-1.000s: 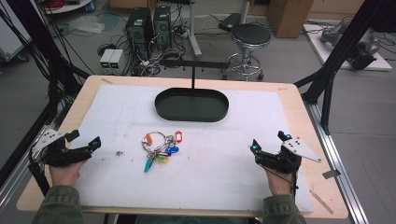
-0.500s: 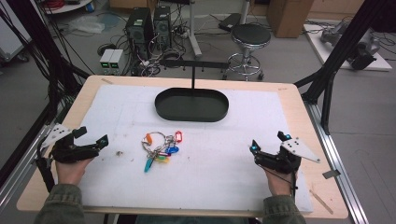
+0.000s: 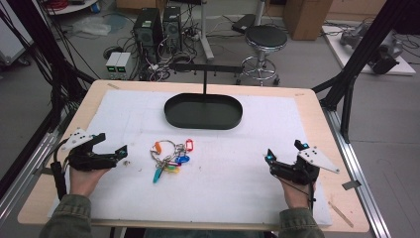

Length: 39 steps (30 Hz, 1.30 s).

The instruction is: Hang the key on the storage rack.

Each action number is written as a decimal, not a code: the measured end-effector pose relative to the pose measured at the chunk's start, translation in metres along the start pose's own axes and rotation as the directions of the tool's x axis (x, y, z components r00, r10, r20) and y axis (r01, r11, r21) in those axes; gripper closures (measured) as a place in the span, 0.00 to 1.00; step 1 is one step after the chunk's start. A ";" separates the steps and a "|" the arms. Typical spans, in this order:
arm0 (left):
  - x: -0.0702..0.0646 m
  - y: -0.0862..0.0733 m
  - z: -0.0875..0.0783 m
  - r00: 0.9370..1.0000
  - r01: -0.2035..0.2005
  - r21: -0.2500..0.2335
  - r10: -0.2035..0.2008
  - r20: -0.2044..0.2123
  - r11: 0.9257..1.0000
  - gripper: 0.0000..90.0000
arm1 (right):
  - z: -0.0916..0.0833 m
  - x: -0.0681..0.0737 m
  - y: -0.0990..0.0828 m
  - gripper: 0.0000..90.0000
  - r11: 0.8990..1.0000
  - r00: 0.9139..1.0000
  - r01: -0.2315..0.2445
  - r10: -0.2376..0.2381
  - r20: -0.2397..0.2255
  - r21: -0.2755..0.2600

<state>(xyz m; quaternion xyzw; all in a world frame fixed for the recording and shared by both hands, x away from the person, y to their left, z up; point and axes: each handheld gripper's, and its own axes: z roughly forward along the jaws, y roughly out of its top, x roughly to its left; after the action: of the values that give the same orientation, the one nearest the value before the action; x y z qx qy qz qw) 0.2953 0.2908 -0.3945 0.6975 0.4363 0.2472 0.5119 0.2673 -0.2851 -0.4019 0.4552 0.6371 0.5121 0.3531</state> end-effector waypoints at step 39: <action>-0.062 0.015 0.065 0.969 -0.152 0.223 0.101 0.224 0.963 0.03 | -0.001 0.000 0.000 0.00 1.000 1.000 -0.005 0.005 -0.003 -0.009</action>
<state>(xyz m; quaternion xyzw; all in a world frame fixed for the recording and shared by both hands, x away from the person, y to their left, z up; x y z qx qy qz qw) 0.3213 0.2036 -0.3969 0.8026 0.3604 0.1498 0.4510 0.2667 -0.2855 -0.4016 0.4542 0.6344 0.5165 0.3528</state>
